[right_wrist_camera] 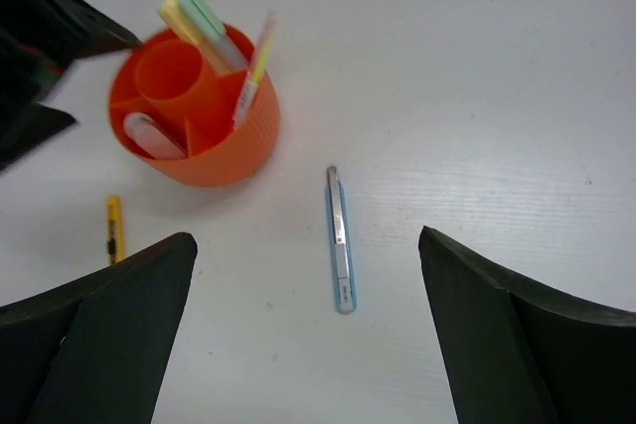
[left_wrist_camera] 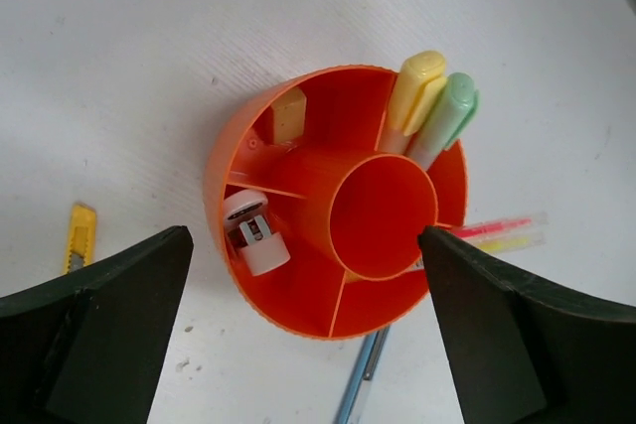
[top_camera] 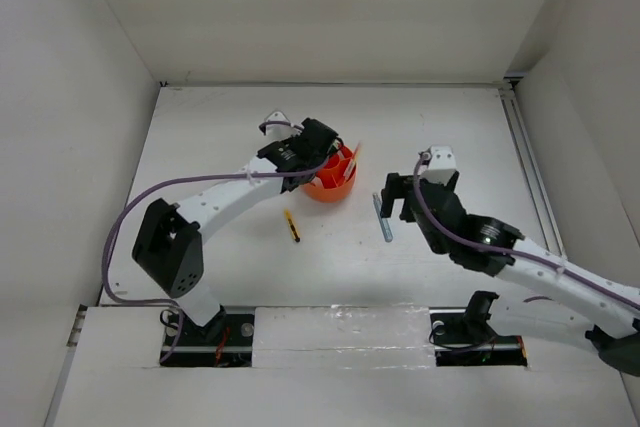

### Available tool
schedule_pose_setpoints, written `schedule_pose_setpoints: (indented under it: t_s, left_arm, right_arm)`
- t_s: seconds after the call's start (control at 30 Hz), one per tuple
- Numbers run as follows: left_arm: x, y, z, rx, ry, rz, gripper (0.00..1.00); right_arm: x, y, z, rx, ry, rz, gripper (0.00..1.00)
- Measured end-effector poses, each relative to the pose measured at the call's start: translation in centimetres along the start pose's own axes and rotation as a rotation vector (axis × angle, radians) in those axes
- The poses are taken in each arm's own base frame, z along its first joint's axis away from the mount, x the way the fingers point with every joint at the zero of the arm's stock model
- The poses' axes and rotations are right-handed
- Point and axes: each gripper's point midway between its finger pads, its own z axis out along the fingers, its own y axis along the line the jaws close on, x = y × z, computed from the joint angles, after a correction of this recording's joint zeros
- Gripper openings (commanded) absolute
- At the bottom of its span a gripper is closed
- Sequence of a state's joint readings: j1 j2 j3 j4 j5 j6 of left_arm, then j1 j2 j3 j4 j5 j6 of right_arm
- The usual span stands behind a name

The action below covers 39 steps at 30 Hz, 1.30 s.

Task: Sort the stationery into containers
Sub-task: Place the stapler in the storage box, then pick up the stationery from the center of the board.

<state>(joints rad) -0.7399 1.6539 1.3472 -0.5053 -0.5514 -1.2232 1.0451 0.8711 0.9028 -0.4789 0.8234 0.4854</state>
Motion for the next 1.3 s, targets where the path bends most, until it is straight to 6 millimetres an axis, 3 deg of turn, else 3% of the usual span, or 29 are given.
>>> schedule_pose_setpoints:
  t_s: [0.17, 0.33, 0.47, 0.6, 0.7, 0.73, 0.8, 0.83, 0.87, 0.93, 1.13, 1.23, 1.3]
  left_arm:
    - [-2.7, -0.5, -3.5, 0.092, -0.031, -0.025, 0.99]
    - [-6.0, -1.1, -6.6, 0.192, -0.085, -0.038, 0.99]
    - [-7.3, 0.3, -6.4, 0.196, -0.110, 0.003, 0.99]
    - [-7.0, 1.0, -5.9, 0.188, -0.102, 0.078, 0.99]
    - [-6.8, 0.7, -6.0, 0.206, -0.094, 0.112, 0.99]
    - [-6.7, 0.7, -6.0, 0.211, -0.091, 0.123, 0.99]
    - [-6.6, 0.6, -6.0, 0.219, -0.087, 0.140, 0.99]
    - [-6.6, 0.5, -6.1, 0.223, -0.086, 0.147, 0.99]
    - [-6.6, 0.5, -6.1, 0.225, -0.086, 0.155, 0.99]
    - [-6.6, 0.4, -6.0, 0.230, -0.087, 0.166, 0.99]
    - [-6.1, 0.3, -6.0, 0.249, -0.068, 0.208, 0.99]
    - [-5.0, -0.9, -6.4, 0.331, -0.014, 0.249, 0.99]
    - [-3.8, -2.0, -6.9, 0.413, 0.040, 0.279, 0.99]
  right_arm:
    - [6.3, -1.0, 4.8, 0.051, 0.212, -0.070, 1.00]
    - [11.8, -2.0, 7.9, 0.069, 0.406, -0.110, 0.95]
    - [14.7, -1.9, 9.8, 0.048, 0.497, -0.106, 0.88]
    - [18.0, -1.6, 10.7, 0.021, 0.587, -0.120, 0.82]
    - [20.6, -1.7, 11.3, 0.021, 0.657, -0.131, 0.72]
    - [21.4, -1.8, 11.5, 0.021, 0.677, -0.142, 0.64]
    - [21.5, -1.5, 12.0, 0.022, 0.674, -0.143, 0.55]
    - [21.4, -1.5, 12.2, 0.023, 0.670, -0.141, 0.46]
    - [21.4, -1.5, 12.3, 0.024, 0.666, -0.134, 0.24]
    - [21.3, -1.2, 12.7, 0.018, 0.653, -0.111, 0.00]
    - [21.3, -1.0, 12.4, 0.023, 0.625, -0.076, 0.00]
    - [21.5, -0.8, 10.2, 0.019, 0.645, -0.086, 0.00]
    - [20.6, -0.4, 8.6, -0.002, 0.640, -0.096, 0.00]
